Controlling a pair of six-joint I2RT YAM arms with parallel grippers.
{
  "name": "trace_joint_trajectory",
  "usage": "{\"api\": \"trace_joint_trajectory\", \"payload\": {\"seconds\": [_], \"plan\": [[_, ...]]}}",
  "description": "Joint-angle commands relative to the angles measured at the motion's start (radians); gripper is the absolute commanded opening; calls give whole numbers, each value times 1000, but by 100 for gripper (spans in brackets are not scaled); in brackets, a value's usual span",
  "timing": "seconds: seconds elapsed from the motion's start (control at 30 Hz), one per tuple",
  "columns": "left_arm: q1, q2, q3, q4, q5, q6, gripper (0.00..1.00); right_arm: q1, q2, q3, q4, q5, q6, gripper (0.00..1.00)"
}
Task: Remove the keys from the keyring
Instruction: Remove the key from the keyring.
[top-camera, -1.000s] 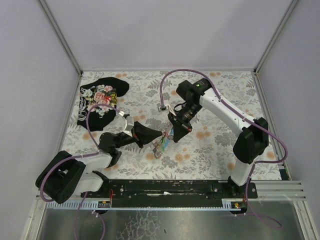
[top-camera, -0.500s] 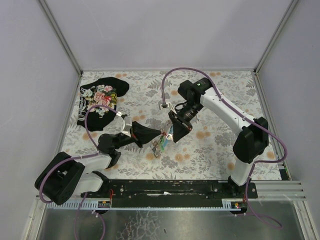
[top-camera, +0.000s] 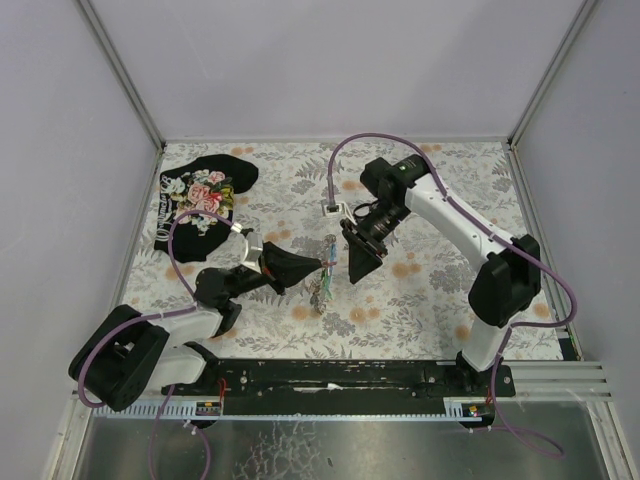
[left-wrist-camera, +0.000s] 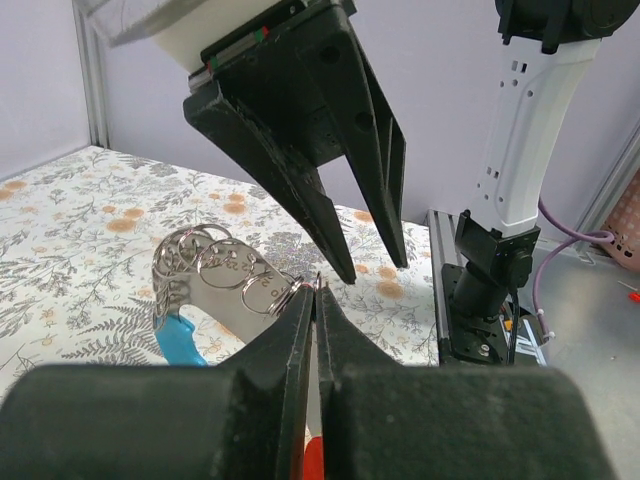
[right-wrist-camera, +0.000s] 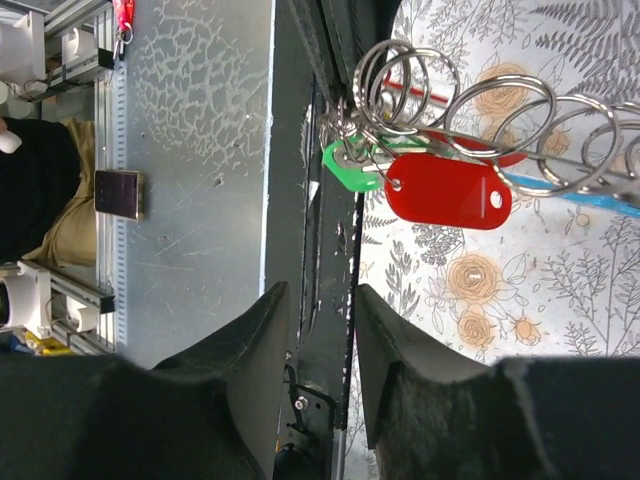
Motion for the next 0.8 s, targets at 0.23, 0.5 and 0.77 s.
{"api": "trace_joint_trajectory", "payload": {"seconds": [0.23, 0.5, 0.77], "plan": [[5, -5, 21, 99, -20, -43, 0, -3, -171, -76, 424, -115, 25, 54], [6, 3, 24, 92, -26, -45, 0, 2, -148, -159, 546, -175, 28, 47], [5, 9, 30, 90, -35, -50, 0, 13, -155, -196, 604, -152, 53, 43]]}}
